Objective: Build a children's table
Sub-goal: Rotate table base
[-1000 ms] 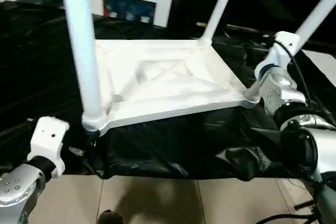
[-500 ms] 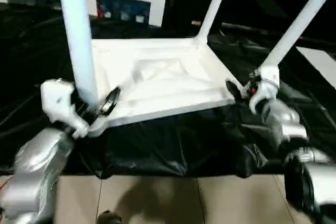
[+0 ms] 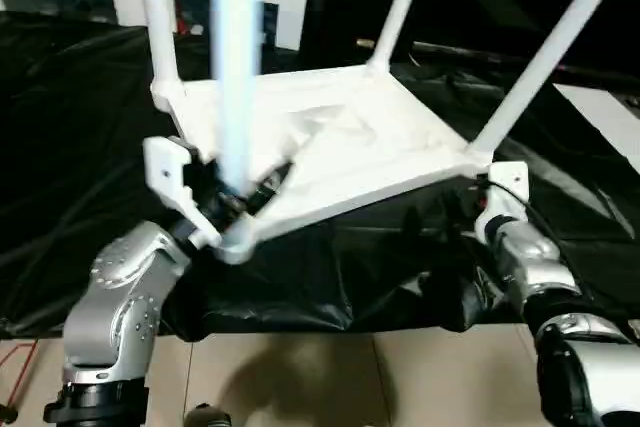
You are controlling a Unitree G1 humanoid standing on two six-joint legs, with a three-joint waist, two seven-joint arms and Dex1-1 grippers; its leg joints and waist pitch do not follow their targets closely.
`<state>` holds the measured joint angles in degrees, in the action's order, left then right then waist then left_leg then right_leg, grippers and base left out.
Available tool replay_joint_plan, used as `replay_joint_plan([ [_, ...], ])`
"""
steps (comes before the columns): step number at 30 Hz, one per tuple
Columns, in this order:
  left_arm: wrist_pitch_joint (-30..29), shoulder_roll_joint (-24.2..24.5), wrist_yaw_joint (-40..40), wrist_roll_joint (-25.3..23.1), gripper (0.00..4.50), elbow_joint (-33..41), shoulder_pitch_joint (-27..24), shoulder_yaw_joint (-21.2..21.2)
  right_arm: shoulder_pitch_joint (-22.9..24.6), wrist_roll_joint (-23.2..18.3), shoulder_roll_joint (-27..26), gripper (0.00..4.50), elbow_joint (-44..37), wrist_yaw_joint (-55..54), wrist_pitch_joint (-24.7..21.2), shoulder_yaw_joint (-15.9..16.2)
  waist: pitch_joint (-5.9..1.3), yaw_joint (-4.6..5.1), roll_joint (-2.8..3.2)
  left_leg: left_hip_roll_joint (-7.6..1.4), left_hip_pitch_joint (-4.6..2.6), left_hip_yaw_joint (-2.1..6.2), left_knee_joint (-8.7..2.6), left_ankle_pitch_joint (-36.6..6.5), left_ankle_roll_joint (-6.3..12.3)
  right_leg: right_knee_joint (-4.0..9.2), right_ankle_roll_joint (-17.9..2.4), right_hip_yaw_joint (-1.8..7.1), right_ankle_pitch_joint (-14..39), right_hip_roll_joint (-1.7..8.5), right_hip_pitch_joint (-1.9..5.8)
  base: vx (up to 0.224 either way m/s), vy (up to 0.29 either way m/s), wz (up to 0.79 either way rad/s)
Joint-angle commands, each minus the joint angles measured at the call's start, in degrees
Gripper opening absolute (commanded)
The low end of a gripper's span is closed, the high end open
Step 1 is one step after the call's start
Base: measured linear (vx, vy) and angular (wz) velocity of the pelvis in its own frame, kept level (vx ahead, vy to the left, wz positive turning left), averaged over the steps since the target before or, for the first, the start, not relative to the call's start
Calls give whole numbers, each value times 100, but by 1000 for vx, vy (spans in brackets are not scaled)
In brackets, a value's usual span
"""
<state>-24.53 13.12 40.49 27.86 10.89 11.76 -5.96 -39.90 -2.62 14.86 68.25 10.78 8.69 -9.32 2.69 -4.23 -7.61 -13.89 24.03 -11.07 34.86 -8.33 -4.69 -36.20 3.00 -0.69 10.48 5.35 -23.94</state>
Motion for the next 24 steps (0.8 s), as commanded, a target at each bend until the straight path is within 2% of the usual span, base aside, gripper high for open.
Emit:
replay_joint_plan([
  [1, -247, 52, 525, 388, 450, 320, -38, 382, -119, 73, -7, 442, 154, 63, -145, 89, -397, 61, 165, 106, -247, -43, -409, -2117, -458, 402, -860, -10, 1230, 4, 93, 0, 0, 0],
  [2, -300, 98, 704, 484, 450, 388, -68, 496, -168, 117, -64, 442, 205, 65, -208, 128, -392, 71, 162, 106, -237, -45, -416, -2068, -444, 396, -885, -10, 1194, 2, 100, 0, 0, 0],
  [4, -302, 59, 888, 553, 450, 399, -59, 681, -229, 293, -180, 442, 266, 67, -304, 294, -393, 85, 109, 100, -229, -59, -410, -1864, -417, 375, -936, -10, 1035, 2, 119, 0, 0, 0],
  [6, -288, -32, 934, 611, 450, 373, -12, 756, -261, 366, -276, 442, 298, 116, -365, 380, -391, 102, 119, 95, -211, -61, -416, -1692, -411, 357, -934, -4, 907, 14, 142, 0, 0, 0],
  [7, -314, -92, 951, 637, 450, 368, 32, 838, -292, 406, -362, 442, 321, 136, -379, 433, -394, 109, 83, 90, -213, -70, -406, -1634, -397, 359, -921, 0, 873, 17, 145, 0, 0, 0],
  [11, -485, -182, 1043, 747, 450, 374, 148, 1070, -416, 420, -622, 442, 384, 234, -401, 523, -378, 127, 94, 89, -219, -75, -414, -1685, -410, 376, -864, 8, 1084, 30, 142, 0, 0, 0],
  [12, -507, -190, 1048, 762, 450, 367, 166, 1085, -435, 425, -651, 442, 389, 263, -394, 541, -374, 133, 77, 87, -221, -75, -415, -1706, -412, 385, -851, 8, 1119, 31, 137, 0, 0, 0],
  [15, -604, -171, 1173, 834, 450, 357, 236, 1256, -522, 463, -844, 442, 420, 480, -402, 630, -376, 181, 88, 89, -213, -64, -419, -1788, -438, 387, -827, 9, 1239, 36, 136, 0, 0, 0],
  [19, -751, -87, 1443, 888, 450, 354, 335, 1502, -634, 494, -1128, 442, 390, 817, -304, 753, -382, 250, 84, 96, -168, -44, -431, -1662, -446, 363, -840, -1, 1149, 44, 176, 0, 0, 0],
  [24, -936, -17, 1624, 954, 450, 334, 410, 1652, -703, 502, -1281, 442, 370, 1115, -232, 842, -388, 324, 95, 101, -179, -45, -425, -1583, -402, 339, -954, -2, 916, 34, 178, 0, 0, 0],
])
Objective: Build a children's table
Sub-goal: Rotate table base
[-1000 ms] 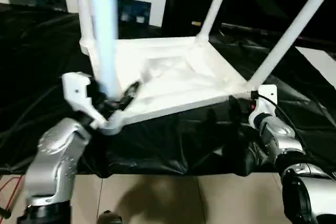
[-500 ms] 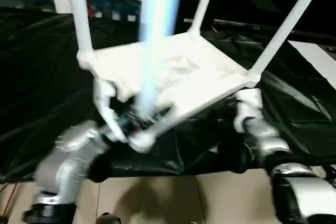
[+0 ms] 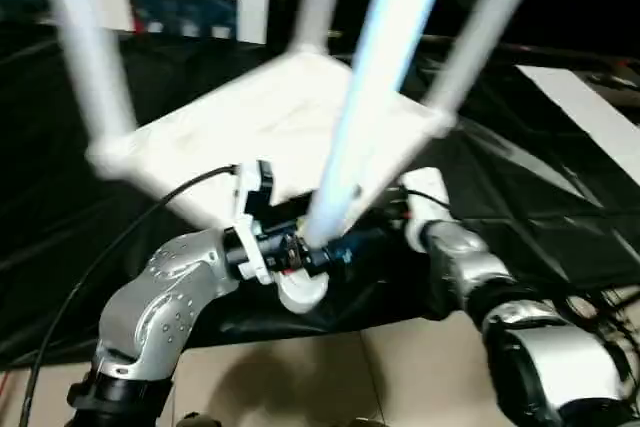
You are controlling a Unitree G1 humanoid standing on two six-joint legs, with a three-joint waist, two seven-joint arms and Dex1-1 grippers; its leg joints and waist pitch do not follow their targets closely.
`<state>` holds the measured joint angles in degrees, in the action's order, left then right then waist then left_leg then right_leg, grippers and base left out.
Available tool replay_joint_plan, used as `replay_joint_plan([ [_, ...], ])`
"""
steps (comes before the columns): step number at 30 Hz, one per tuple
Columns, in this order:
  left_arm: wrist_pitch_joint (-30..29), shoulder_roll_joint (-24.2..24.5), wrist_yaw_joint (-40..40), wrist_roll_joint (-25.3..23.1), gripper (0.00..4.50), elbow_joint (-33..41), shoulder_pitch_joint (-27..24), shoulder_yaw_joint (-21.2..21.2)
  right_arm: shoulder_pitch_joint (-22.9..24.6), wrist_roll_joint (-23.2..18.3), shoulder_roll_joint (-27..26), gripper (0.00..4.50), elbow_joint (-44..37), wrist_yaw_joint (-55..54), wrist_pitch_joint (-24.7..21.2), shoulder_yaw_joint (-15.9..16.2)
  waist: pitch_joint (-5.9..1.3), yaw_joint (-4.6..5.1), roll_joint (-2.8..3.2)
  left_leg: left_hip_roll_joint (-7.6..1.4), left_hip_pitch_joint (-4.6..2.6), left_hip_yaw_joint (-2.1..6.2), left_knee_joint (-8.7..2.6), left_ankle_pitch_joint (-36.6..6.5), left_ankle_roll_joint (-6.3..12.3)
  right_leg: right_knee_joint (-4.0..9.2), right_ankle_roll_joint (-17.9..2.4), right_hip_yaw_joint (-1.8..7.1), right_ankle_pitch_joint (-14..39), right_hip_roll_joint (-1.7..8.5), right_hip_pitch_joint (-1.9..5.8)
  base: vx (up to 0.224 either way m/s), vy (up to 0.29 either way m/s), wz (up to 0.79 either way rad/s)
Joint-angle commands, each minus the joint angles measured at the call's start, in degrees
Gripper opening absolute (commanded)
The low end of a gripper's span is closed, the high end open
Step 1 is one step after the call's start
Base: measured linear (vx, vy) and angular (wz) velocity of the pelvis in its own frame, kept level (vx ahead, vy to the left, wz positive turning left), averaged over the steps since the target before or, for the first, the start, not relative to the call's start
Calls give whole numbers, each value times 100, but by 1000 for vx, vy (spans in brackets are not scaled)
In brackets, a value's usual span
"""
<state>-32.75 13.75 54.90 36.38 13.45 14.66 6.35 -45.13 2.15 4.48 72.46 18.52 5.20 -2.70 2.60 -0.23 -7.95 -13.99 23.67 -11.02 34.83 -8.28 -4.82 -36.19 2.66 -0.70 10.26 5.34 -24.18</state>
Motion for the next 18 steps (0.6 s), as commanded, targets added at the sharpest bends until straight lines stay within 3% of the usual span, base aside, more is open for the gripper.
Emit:
replay_joint_plan([
  [1, -158, -77, 206, 109, 450, 60, 142, 454, -197, 58, -244, 442, -42, 353, 135, 196, -378, -62, 126, 107, -151, -52, -419, -1600, -376, 339, -943, 2, 913, 35, 204, 0, 0, 0],
  [6, -210, -68, 273, 83, 450, -33, 228, 527, -237, 80, -240, 442, -35, 508, 175, 142, -371, -79, 123, 101, -197, -76, -414, -1600, -308, 349, -1025, 18, 850, 31, 192, 0, 0, 0],
  [8, -177, -84, 275, 33, 450, -94, 270, 555, -244, 103, -224, 442, -32, 473, 177, 159, -366, -86, 160, 97, -215, -73, -424, -1637, -330, 348, -1036, 17, 875, 27, 180, 0, 0, 0],
  [18, 724, -197, -539, -1115, 450, -1415, 870, 486, -203, 62, 114, 442, -31, 12, 270, 6, -349, -198, 176, 99, -264, -50, -447, -2174, -486, 434, -814, 21, 1557, 38, 134, 0, 0, 0],
])
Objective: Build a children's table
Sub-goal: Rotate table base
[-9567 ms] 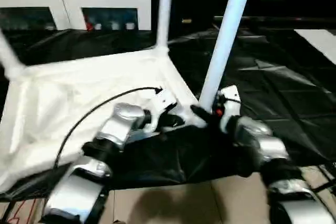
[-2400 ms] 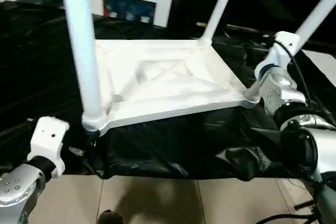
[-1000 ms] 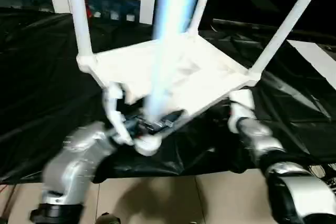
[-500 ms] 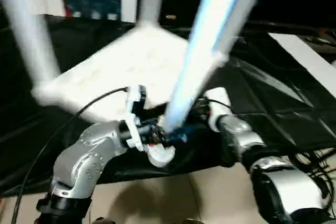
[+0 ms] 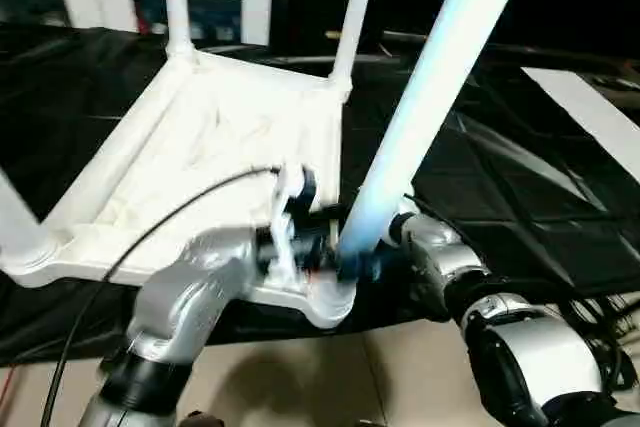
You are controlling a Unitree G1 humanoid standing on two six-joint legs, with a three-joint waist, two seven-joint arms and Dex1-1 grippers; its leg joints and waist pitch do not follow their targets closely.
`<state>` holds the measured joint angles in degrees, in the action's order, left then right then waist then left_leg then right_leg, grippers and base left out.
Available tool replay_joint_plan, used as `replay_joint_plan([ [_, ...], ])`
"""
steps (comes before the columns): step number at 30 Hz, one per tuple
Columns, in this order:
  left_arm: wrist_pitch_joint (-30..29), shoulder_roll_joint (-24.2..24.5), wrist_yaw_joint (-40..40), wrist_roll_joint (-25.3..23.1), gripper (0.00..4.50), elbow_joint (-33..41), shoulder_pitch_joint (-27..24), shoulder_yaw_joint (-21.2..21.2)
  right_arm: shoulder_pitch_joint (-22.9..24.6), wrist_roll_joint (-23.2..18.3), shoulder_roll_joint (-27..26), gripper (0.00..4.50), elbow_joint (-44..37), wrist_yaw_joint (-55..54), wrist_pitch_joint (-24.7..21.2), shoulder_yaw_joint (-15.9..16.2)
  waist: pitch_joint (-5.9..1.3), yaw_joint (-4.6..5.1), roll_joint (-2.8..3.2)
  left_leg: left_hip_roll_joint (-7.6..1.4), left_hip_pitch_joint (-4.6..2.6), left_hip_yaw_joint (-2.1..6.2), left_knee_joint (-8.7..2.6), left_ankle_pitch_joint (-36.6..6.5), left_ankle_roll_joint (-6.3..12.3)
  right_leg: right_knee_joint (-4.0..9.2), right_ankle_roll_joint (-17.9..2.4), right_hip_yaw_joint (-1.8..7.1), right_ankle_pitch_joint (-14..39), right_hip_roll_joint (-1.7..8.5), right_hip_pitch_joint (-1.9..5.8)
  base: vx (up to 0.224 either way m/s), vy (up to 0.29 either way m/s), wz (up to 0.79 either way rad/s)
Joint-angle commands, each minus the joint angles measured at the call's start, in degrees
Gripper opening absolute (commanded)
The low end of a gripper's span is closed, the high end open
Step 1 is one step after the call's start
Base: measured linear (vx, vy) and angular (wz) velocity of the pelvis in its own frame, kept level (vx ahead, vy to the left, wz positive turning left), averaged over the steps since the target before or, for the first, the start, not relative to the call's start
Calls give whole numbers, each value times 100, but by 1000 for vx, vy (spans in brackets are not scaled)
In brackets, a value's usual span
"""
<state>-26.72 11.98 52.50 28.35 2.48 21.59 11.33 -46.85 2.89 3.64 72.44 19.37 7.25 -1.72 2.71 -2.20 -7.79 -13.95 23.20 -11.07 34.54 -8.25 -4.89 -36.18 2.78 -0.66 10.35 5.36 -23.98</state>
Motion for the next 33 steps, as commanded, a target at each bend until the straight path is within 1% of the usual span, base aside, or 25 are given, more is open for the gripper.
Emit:
replay_joint_plan([
  [1, 306, -1, -559, -551, 450, -673, 360, -58, -4, -46, 294, 442, -54, -20, 83, -142, -357, -6, 195, 100, -225, -40, -422, -2248, -488, 441, -809, 15, 1591, 26, 106, 0, 0, 0],
  [3, 678, 32, -780, -840, 450, -1197, 621, -90, 42, -114, 463, 442, -97, 142, 85, -204, -346, -11, 157, 117, -227, -38, -418, -2430, -468, 490, -732, 9, 1824, 13, 95, 0, 0, 0],
  [4, 751, 19, -736, -850, 450, -1309, 674, -99, 58, -127, 513, 442, -110, 190, 99, -209, -341, 0, 145, 120, -199, -11, -427, -2546, -488, 500, -653, -1, 2095, 37, 116, 0, 0, 0],
  [5, 846, 6, -691, -873, 450, -1422, 733, -100, 84, -137, 577, 442, -134, 266, 116, -211, -341, 11, 197, 132, -187, 10, -434, -2595, -509, 516, -614, -12, 2303, 54, 122, 0, 0, 0],
  [6, 937, -3, -664, -908, 450, -1513, 784, -93, 107, -144, 632, 442, -156, 338, 125, -210, -344, 25, 168, 132, -186, 5, -426, -2623, -504, 540, -604, -14, 2349, 50, 111, 0, 0, 0],
  [7, 1083, -44, -525, -920, 450, -1679, 899, -77, 184, -148, 791, 442, -225, 601, 158, -183, -363, 21, 232, 138, -173, 18, -426, -2519, -487, 517, -670, -12, 2195, 53, 130, 0, 0, 0],
  [8, 1085, -45, -522, -920, 450, -1681, 901, -77, 186, -147, 795, 442, -227, 607, 160, -182, -356, 24, 212, 129, -195, 0, -419, -2570, -474, 539, -703, -8, 2138, 38, 93, 0, 0, 0],
  [9, 1124, -69, -443, -908, 450, -1732, 948, -68, 228, -141, 876, 442, -267, 745, 184, -159, -364, 30, 193, 128, -202, 1, -408, -2580, -459, 526, -761, -10, 2064, 36, 90, 0, 0, 0],
  [11, 1132, -57, -128, -819, 450, -1759, 997, -15, 333, -160, 1036, 442, -411, 1071, 237, -134, -382, 27, 259, 129, -186, 4, -414, -2521, -412, 487, -931, -8, 1772, 38, 130, 0, 0, 0],
  [13, 1168, 66, 229, -793, 450, -1826, 1006, 113, 439, -226, 1157, 442, -581, 1441, 246, -122, -383, 10, 244, 128, -188, -18, -404, -2365, -289, 478, -1088, -10, 1551, 30, 145, 0, 0, 0],
  [16, 1420, 464, 660, -1230, 450, -2118, 1016, 468, 701, -271, 1361, 442, -963, 2217, 219, 40, -379, -9, 258, 119, -164, -32, -409, -2094, -135, 458, -1183, -1, 1295, 29, 179, 0, 0, 0],
  [17, 1423, 468, 664, -1237, 450, -2122, 1017, 472, 705, -271, 1364, 442, -969, 2228, 219, 43, -382, -10, 257, 121, -161, -33, -405, -2032, -102, 456, -1192, 0, 1241, 27, 187, 0, 0, 0],
  [18, 1561, 666, 754, -1559, 450, -2399, 1093, 635, 882, -343, 1486, 442, -1288, 2711, 129, 131, -387, -8, 247, 115, -164, -41, -400, -1910, -74, 438, -1231, 4, 1126, 29, 193, 0, 0, 0],
  [19, 1620, 741, 755, -1694, 450, -2534, 1141, 682, 965, -361, 1546, 442, -1452, 2913, 112, 184, -395, -20, 265, 114, -160, -40, -397, -1776, -38, 419, -1233, 5, 998, 28, 214, 0, 0, 0],
  [20, 1668, 816, 729, -1832, 421, -2670, 1196, 724, 1060, -368, 1621, 450, -1638, 3117, 121, 255, -393, -18, 263, 116, -160, -39, -404, -1707, -1, 418, -1255, 3, 901, 16, 222, 0, 0, 0],
  [22, 1801, 951, 729, -2063, 411, -2911, 1297, 773, 1240, -388, 1759, 450, -2030, 3514, -1, 352, -399, -34, 269, 103, -170, -41, -406, -1569, 1, 394, -1370, 3, 708, 40, 238, 0, 0, 0],
  [23, 1786, 1010, 785, -2082, 411, -2931, 1307, 796, 1294, -391, 1807, 450, -2153, 3616, -3, 387, -399, -34, 269, 103, -170, -41, -406, -1569, 1, 394, -1370, 3, 708, 40, 238, 0, 0, 0],
  [24, 1748, 1100, 878, -2099, 388, -2943, 1319, 832, 1369, -398, 1880, 450, -2325, 3768, -13, 437, -386, -41, 292, 103, -190, -46, -412, -1671, -4, 412, -1395, 1, 730, 26, 223, 0, 0, 0],
  [25, 1659, 1274, 1043, -2131, 377, -2917, 1328, 899, 1487, -441, 2020, 450, -2623, 4054, -88, 516, -368, -40, 272, 109, -178, -36, -427, -1825, -12, 421, -1369, -3, 934, 30, 239, 0, 0, 0],
  [26, 1636, 1365, 1134, -2152, 377, -2912, 1332, 935, 1559, -478, 2092, 450, -2807, 4201, -165, 555, -352, -25, 298, 106, -187, -31, -440, -2015, -36, 450, -1307, 3, 1199, 36, 220, 0, 0, 0],
  [27, 1570, 1489, 1244, -2186, 370, -2884, 1338, 984, 1628, -539, 2190, 450, -3030, 4355, -265, 578, -347, -10, 281, 108, -176, -29, -440, -2087, -56, 452, -1280, 4, 1344, 41, 219, 0, 0, 0],
  [28, 1537, 1603, 1350, -2243, 357, -2899, 1356, 1029, 1705, -606, 2284, 450, -3283, 4512, -397, 593, -342, -25, 315, 98, -219, -26, -444, -2269, -98, 489, -1246, 9, 1610, 46, 189, 0, 0, 0],
  [29, 1564, 1652, 1398, -2289, 346, -2926, 1373, 1054, 1744, -636, 2334, 450, -3412, 4605, -418, 605, -337, -6, 299, 108, -207, -18, -440, -2336, -104, 496, -1184, 9, 1777, 39, 185, 0, 0, 0],
  [31, 1666, 1686, 1512, -2372, 336, -3037, 1417, 1071, 1815, -664, 2407, 450, -3625, 4705, -457, 625, -330, -21, 319, 95, -225, -13, -450, -2382, -151, 524, -1171, 11, 1924, 59, 151, 0, 0, 0],
  [33, 1644, 1744, 1662, -2401, 320, -3091, 1464, 1098, 1862, -688, 2483, 450, -3797, 4839, -526, 662, -328, -16, 317, 103, -214, -5, -452, -2441, -176, 523, -1156, 8, 2003, 55, 149, 0, 0, 0],
])
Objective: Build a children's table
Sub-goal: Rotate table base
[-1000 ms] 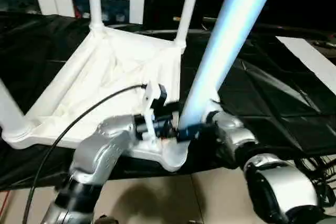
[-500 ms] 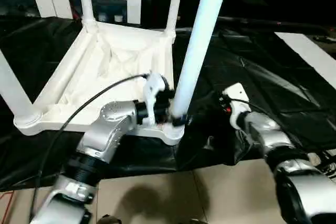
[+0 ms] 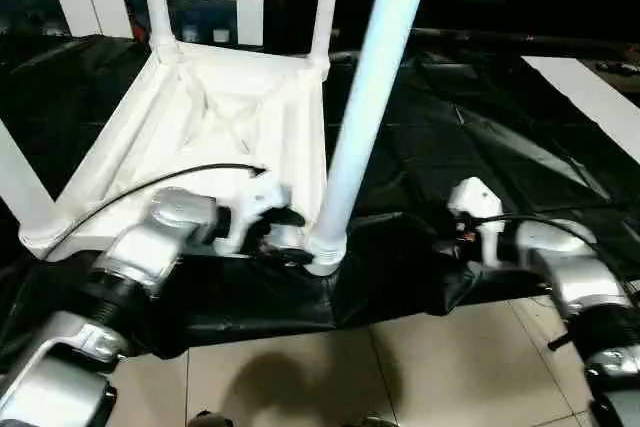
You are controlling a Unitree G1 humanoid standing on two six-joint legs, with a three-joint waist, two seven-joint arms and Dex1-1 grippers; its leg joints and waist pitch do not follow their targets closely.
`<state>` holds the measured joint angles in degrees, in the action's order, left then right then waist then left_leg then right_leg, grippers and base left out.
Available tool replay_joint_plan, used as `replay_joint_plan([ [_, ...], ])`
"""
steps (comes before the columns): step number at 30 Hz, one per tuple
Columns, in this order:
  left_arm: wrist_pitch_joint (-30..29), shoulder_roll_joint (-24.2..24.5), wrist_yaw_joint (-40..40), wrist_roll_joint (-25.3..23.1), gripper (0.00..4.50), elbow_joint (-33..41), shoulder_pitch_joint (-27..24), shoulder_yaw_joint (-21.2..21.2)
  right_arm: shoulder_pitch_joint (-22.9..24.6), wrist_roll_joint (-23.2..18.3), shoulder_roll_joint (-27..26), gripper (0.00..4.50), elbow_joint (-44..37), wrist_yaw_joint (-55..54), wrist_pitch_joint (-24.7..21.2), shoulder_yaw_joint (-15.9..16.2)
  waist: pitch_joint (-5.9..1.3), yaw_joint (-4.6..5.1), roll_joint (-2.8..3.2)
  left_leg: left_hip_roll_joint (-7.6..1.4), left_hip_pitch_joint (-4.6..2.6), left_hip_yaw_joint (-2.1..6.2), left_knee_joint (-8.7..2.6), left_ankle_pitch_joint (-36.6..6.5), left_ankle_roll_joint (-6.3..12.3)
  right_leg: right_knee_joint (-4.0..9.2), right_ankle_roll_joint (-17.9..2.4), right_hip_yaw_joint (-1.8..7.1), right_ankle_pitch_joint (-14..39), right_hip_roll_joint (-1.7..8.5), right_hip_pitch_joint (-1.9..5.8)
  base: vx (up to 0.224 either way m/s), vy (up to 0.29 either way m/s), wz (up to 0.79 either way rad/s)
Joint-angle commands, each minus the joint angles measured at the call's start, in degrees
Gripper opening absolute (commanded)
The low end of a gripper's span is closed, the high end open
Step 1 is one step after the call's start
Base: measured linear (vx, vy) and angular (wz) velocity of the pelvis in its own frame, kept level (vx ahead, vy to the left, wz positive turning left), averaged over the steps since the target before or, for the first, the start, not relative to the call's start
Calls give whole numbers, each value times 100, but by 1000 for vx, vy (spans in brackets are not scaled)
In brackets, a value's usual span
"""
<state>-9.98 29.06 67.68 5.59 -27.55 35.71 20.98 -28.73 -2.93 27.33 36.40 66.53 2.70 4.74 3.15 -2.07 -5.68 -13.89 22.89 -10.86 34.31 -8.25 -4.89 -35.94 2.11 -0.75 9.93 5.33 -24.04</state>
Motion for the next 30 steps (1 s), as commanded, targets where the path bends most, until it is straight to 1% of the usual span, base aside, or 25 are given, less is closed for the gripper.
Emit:
replay_joint_plan([
  [1, -37, 53, 177, -130, 305, -113, 78, 138, 78, -121, 139, 450, -281, 188, -133, 23, -375, -35, 114, 92, -182, -20, -431, -2454, -189, 495, -1085, 16, 2055, 66, 156, 0, 0, 0],
  [3, -51, 78, 222, -137, 285, -176, 145, 149, 157, -147, 193, 450, -496, 295, -288, 49, -370, -38, 116, 90, -196, -18, -435, -2545, -204, 505, -1095, 18, 2074, 60, 135, 0, 0, 0],
  [4, -67, 101, 268, -142, 275, -228, 203, 168, 218, -155, 233, 450, -653, 360, -388, 90, -373, -45, 137, 94, -195, -16, -436, -2538, -205, 498, -1103, 19, 2040, 58, 141, 0, 0, 0],
  [7, -111, 138, 320, -185, 250, -258, 245, 197, 311, -194, 295, 450, -863, 400, -522, 147, -381, -52, 132, 89, -191, -14, -444, -2513, -207, 484, -1141, 13, 1903, 58, 147, 0, 0, 0],
  [8, -132, 161, 380, -226, 250, -288, 266, 208, 392, -238, 337, 450, -1024, 455, -647, 172, -377, -48, 129, 94, -180, -14, -446, -2496, -198, 490, -1135, 14, 1921, 61, 155, 0, 0, 0],
  [9, -131, 172, 394, -255, 240, -306, 274, 206, 426, -249, 349, 450, -1088, 465, -685, 175, -379, -61, 131, 91, -189, -17, -442, -2487, -193, 496, -1125, 18, 1915, 63, 154, 0, 0, 0],
  [11, -242, 182, 486, -226, 215, -251, 250, 173, 487, -287, 374, 450, -1220, 528, -800, 190, -388, -50, 126, 93, -163, -12, -445, -2404, -190, 472, -1153, 16, 1826, 70, 174, 0, 0, 0],
  [12, -312, 190, 536, -221, 205, -188, 226, 168, 518, -304, 389, 450, -1299, 578, -859, 206, -392, -51, 124, 93, -167, -18, -440, -2359, -178, 470, -1165, 16, 1774, 69, 171, 0, 0, 0],
  [13, -345, 210, 529, -287, 195, -147, 210, 205, 542, -318, 401, 450, -1374, 595, -923, 218, -393, -42, 134, 89, -164, -17, -443, -2289, -167, 458, -1198, 17, 1670, 69, 175, 0, 0, 0],
  [14, -355, 213, 514, -304, 195, -143, 207, 212, 545, -322, 403, 450, -1384, 602, -933, 219, -392, -42, 136, 88, -164, -17, -442, -2275, -165, 459, -1205, 17, 1653, 71, 174, 0, 0, 0],
  [15, -383, 222, 467, -354, 178, -134, 202, 233, 556, -335, 411, 450, -1413, 623, -964, 222, -394, -39, 136, 88, -166, -21, -439, -2257, -162, 456, -1211, 19, 1619, 65, 174, 0, 0, 0],
  [16, -391, 230, 451, -385, 170, -152, 206, 249, 564, -339, 417, 450, -1448, 630, -1002, 232, -395, -45, 138, 84, -175, -24, -437, -2235, -155, 450, -1230, 18, 1565, 67, 168, 0, 0, 0],
  [18, -381, 238, 434, -418, 154, -169, 209, 265, 570, -337, 425, 450, -1475, 635, -1027, 246, -397, -47, 138, 86, -172, -28, -436, -2191, -143, 447, -1251, 21, 1491, 66, 177, 0, 0, 0],
  [19, -418, 281, 433, -492, 135, -181, 216, 306, 592, -341, 436, 450, -1542, 620, -1072, 270, -401, -51, 157, 89, -175, -26, -435, -2177, -147, 440, -1262, 18, 1458, 66, 182, 0, 0, 0],
  [20, -431, 315, 446, -529, 135, -175, 213, 329, 604, -342, 440, 450, -1574, 611, -1092, 279, -395, -51, 155, 86, -173, -26, -442, -2195, -153, 446, -1262, 19, 1446, 64, 182, 0, 0, 0],
  [21, -488, 393, 508, -553, 125, -112, 182, 346, 632, -351, 444, 450, -1653, 588, -1147, 294, -393, -55, 157, 85, -179, -25, -443, -2219, -156, 450, -1254, 18, 1463, 62, 181, 0, 0, 0],
  [23, -560, 447, 586, -512, 109, -2, 127, 327, 651, -357, 446, 450, -1709, 584, -1192, 296, -387, -33, 133, 93, -150, -18, -453, -2203, -156, 441, -1228, 14, 1516, 64, 200, 0, 0, 0],
  [24, -595, 467, 618, -497, 101, 49, 102, 320, 660, -360, 449, 450, -1735, 584, -1212, 296, -376, -23, 136, 98, -156, -15, -452, -2313, -183, 464, -1160, 15, 1782, 73, 185, 0, 0, 0],
  [25, -645, 485, 681, -444, 90, 143, 40, 301, 672, -366, 461, 450, -1757, 588, -1230, 291, -372, -24, 125, 96, -162, -14, -451, -2345, -191, 473, -1135, 15, 1877, 77, 180, 0, 0, 0],
  [26, -676, 489, 713, -387, 80, 219, -12, 259, 677, -371, 472, 450, -1775, 588, -1248, 289, -361, -24, 140, 91, -179, -10, -456, -2420, -207, 492, -1102, 19, 2039, 81, 164, 0, 0, 0],
  [28, -680, 481, 720, -318, 67, 284, -58, 195, 673, -373, 482, 450, -1777, 588, -1257, 286, -365, -34, 142, 86, -200, -15, -450, -2457, -222, 499, -1107, 26, 2053, 75, 145, 0, 0, 0],
  [29, -655, 450, 654, -128, 56, 442, -138, -2, 664, -380, 500, 450, -1775, 575, -1275, 278, -369, -39, 155, 85, -200, -14, -451, -2446, -229, 487, -1136, 29, 1990, 78, 150, 0, 0, 0],
  [30, -655, 450, 654, -128, 56, 442, -138, -2, 664, -380, 500, 450, -1775, 575, -1275, 278, -375, -41, 149, 88, -190, -18, -452, -2395, -219, 481, -1162, 28, 1892, 67, 158, 0, 0, 0],
])
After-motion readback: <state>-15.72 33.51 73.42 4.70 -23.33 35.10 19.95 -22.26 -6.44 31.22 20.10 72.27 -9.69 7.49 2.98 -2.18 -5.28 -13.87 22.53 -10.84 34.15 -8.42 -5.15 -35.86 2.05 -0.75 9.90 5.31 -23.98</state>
